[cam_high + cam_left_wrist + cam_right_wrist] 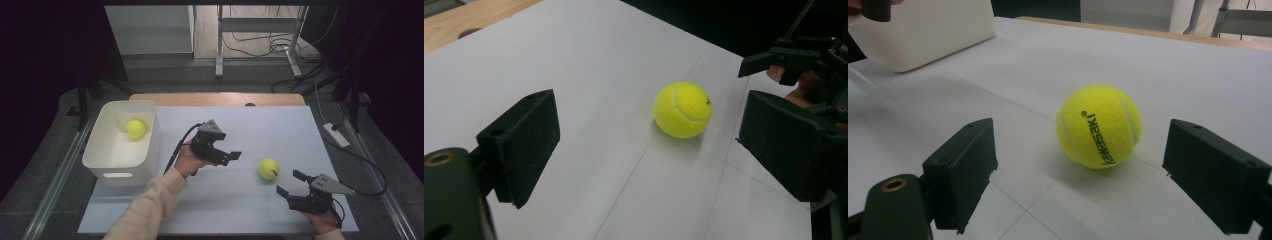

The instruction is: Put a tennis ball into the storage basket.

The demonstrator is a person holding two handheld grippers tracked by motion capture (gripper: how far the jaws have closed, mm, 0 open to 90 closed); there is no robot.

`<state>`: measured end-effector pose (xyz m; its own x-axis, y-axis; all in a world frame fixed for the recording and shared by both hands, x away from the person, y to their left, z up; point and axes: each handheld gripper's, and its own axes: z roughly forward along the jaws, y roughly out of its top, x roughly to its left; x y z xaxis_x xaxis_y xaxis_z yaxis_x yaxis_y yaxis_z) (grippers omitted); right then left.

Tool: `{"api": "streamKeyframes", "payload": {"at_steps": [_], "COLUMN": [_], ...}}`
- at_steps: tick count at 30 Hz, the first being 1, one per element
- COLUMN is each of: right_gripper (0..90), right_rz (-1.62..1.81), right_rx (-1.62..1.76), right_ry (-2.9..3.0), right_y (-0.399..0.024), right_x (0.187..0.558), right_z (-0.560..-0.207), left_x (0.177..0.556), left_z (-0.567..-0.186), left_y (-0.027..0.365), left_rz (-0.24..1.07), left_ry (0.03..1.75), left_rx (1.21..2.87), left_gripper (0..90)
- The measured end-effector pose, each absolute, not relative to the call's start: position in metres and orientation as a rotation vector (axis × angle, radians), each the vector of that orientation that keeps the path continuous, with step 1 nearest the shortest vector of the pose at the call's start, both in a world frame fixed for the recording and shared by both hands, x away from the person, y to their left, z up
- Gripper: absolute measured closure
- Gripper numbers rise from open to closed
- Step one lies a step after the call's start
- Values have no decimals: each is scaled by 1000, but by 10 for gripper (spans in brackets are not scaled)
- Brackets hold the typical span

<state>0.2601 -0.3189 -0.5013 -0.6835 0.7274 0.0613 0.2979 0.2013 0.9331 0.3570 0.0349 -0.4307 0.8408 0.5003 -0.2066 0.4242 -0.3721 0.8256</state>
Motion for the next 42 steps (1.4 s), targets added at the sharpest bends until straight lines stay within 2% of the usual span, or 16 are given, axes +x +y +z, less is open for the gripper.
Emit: {"api": "streamKeyframes", "payload": {"at_steps": [42], "right_gripper": [134], "right_rz": [1500], "right_rx": [956], "right_ry": [2063], "right_y": [-322], "right_x": [257], "right_z": [-499], "left_x": [366], "left_z": [-452], "left_y": [-1], "left_rz": [35], "left_ry": [653], "left_rx": [2067], "left_gripper": [109]}}
